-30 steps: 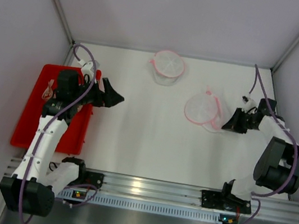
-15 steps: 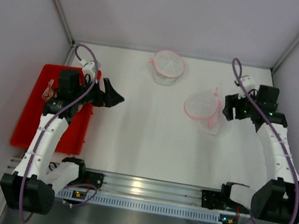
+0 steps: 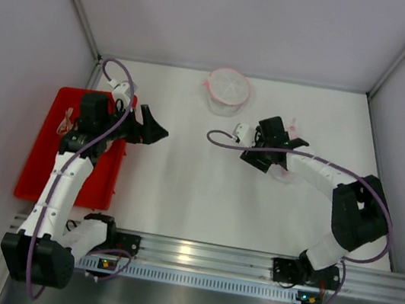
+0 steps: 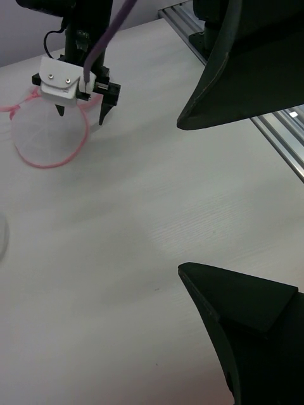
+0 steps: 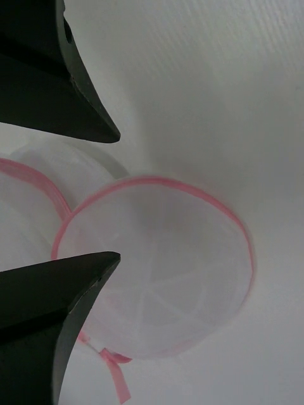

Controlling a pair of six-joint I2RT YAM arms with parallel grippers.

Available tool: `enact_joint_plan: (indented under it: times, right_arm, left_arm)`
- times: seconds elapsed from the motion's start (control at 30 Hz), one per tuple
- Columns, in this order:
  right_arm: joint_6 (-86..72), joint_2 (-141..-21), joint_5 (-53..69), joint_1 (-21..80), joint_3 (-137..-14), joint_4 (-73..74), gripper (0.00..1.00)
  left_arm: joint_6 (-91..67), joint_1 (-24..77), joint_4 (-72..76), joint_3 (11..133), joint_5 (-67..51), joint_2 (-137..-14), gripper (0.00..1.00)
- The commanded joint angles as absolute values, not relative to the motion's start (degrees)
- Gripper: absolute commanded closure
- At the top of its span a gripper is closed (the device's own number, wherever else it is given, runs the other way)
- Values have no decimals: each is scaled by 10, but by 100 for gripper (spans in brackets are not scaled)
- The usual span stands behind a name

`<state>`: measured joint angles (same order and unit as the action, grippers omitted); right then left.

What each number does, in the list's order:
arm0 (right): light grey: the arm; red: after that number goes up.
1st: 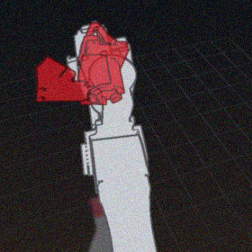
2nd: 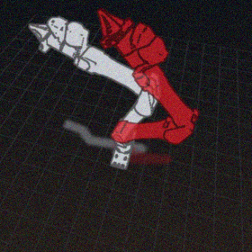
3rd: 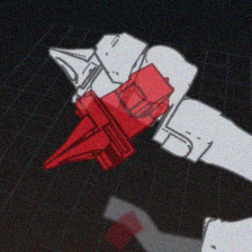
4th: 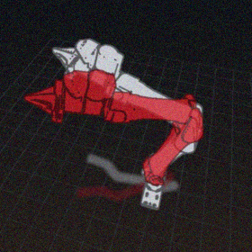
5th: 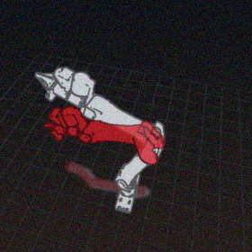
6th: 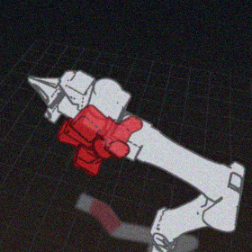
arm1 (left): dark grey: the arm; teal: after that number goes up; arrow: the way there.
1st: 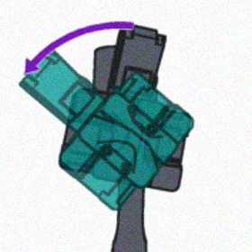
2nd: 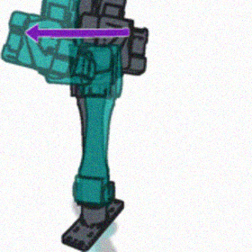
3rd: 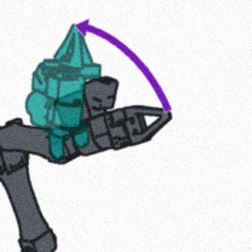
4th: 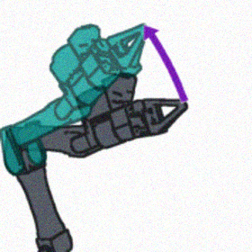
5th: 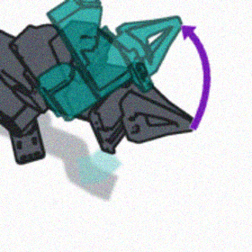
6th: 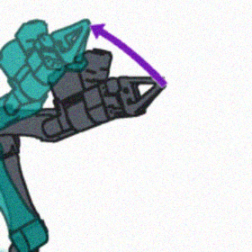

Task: Place the bra in the laundry bag and zip it closed
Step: Adjust the laundry bag at the center of the board, then open the laundry bag at the center of the board.

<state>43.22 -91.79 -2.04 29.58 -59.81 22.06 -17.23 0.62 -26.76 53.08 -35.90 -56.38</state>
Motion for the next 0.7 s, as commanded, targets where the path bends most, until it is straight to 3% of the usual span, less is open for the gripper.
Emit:
enact_joint_plan:
  times: [0.0, 0.47, 0.57, 0.67]
  right_arm:
    - [511, -932, -67, 323, -620, 185, 27]
    - [637, -1012, -185, 370, -539, 27, 34]
    - [660, -1026, -207, 372, -524, -22, 44]
    - [650, -1035, -218, 373, -532, -20, 65]
  left_arm:
    - [-154, 4, -258, 548, -351, -545, 8]
    - [-145, 4, -258, 547, -343, -551, 8]
    - [-146, 4, -258, 547, -340, -551, 8]
    - [-146, 4, -258, 548, -338, -554, 8]
